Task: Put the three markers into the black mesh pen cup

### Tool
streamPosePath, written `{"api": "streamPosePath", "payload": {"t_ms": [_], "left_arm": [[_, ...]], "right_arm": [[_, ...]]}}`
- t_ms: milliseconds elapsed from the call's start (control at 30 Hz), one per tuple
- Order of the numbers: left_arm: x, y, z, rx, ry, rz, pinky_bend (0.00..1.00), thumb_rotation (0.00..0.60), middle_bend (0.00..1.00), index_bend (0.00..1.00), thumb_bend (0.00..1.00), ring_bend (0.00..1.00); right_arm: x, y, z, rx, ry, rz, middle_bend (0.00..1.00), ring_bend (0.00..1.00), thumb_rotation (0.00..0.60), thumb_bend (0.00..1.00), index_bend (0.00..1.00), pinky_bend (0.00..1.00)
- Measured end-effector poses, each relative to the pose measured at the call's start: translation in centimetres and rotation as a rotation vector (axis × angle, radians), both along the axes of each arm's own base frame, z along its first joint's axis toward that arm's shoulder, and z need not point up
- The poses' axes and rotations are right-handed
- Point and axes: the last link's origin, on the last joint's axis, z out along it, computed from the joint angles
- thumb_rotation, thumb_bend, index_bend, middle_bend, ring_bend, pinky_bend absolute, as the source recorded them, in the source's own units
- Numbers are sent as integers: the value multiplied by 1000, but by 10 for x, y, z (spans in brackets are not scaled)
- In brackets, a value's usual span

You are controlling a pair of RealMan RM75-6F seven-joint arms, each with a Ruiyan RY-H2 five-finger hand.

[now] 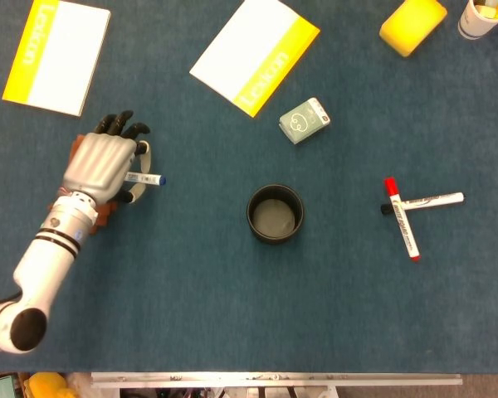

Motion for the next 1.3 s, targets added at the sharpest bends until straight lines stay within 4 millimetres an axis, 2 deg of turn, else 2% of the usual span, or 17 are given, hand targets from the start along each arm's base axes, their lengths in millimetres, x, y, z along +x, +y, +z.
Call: {"api": "streamPosePath", "payload": {"t_ms": [333,600,867,1300], "left_arm": [[39,-13,40,-47,-289,11,83,600,217,643,281,29],[76,-30,53,-192,-526,61,83,600,218,638,282,29],[108,-32,45,-334,-673,127,83,600,218,632,282,29],[156,-28,10,-438,-847,184,83,600,214,624,282,27]], "right_arm": [[4,-3,-4,12,-4,17,189,97,600,303,199,276],[6,-4,-4,20,4,25,189,97,600,303,199,276],[6,-4,-3,21,7,27,189,97,600,303,199,276],[5,-2,0,20,17,20,189,97,600,303,199,276]]}}
